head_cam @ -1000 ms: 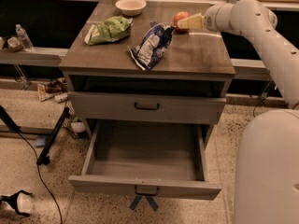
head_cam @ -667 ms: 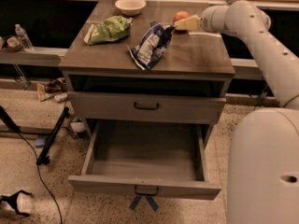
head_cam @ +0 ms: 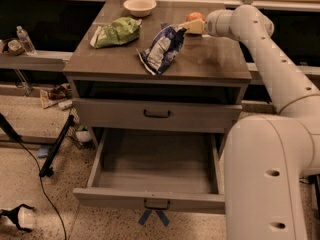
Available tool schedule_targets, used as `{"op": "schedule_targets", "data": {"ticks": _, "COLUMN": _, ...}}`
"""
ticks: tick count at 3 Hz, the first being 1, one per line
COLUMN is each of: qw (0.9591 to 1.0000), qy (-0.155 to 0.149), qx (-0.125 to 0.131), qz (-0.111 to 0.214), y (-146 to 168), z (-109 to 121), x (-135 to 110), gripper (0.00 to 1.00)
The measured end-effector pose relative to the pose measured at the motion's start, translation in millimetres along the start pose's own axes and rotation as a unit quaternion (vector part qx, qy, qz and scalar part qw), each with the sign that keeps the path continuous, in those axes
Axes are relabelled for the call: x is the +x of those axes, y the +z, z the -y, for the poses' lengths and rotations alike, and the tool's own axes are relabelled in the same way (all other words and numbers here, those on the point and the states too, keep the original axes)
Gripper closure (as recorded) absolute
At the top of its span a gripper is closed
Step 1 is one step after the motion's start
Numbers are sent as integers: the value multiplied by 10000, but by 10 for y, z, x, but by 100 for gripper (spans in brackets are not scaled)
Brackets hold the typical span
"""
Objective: Place apple into middle drawer
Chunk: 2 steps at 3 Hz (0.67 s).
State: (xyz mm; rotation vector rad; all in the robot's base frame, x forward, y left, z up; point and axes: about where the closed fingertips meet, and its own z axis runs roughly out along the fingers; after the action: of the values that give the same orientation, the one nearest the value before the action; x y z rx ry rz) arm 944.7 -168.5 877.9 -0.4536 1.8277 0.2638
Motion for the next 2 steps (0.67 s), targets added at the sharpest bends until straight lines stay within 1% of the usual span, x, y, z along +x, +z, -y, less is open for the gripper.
{"op": "schedule_targets", "data": {"ticks": 1, "qw": 9999, "qy": 80, "qx": -101, "qz": 92, "y": 182, "z": -69, "x": -3, "gripper": 0}}
{"op": "schedule_targets", "data": {"ticks": 2, "qw": 9996, "qy": 94, "qx": -187, "qz": 198, "y": 323, "z": -139, "x": -20, "gripper": 18}}
